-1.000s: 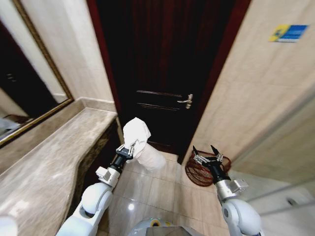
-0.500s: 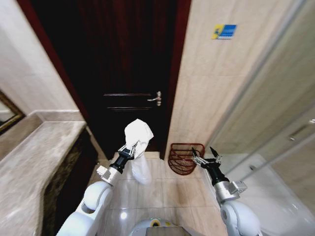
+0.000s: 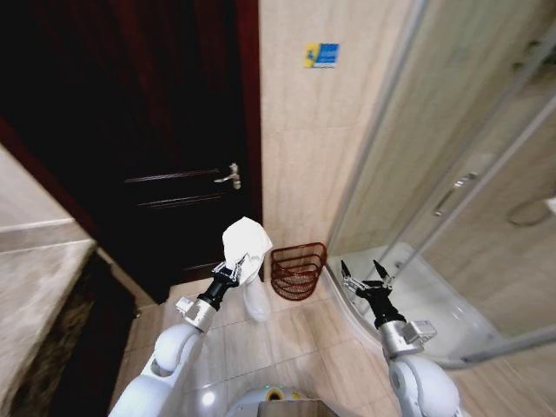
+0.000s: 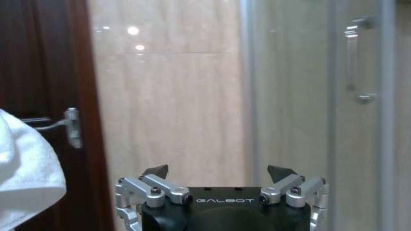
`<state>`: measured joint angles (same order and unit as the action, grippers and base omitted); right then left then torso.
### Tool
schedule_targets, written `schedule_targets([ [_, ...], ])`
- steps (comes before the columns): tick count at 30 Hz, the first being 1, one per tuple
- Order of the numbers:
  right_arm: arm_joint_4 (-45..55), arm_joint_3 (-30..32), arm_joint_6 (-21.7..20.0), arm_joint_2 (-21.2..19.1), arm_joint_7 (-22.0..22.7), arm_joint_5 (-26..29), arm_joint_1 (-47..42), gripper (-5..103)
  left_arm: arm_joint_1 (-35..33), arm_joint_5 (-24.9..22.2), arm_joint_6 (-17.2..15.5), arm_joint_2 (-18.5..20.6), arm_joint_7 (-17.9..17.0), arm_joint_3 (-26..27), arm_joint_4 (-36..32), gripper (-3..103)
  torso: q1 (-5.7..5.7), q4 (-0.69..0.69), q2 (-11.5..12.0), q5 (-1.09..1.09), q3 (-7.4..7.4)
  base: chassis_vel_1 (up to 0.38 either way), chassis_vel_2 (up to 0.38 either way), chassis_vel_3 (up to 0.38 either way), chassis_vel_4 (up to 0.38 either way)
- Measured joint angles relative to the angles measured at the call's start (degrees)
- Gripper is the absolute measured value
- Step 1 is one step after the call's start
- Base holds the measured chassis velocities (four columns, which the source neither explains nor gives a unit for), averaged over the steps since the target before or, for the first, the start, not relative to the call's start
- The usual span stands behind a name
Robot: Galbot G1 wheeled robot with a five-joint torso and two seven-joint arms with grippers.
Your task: Discard the used towel into the hamper.
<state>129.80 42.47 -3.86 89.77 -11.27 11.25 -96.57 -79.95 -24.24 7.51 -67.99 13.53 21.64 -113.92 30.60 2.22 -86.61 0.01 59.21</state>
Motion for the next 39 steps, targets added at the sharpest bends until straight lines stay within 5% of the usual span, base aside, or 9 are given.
schedule_targets([
  [39,-3.0,0.11,1.23,0.46,-0.39,-0.1,0.17,100,0.13,2.12,4.88,-1.65,5.0,0.09,5.33,9,-6.26,0.02,13.14,-0.01,-6.83,-0.01,-0.01,-0.008,-0.008],
])
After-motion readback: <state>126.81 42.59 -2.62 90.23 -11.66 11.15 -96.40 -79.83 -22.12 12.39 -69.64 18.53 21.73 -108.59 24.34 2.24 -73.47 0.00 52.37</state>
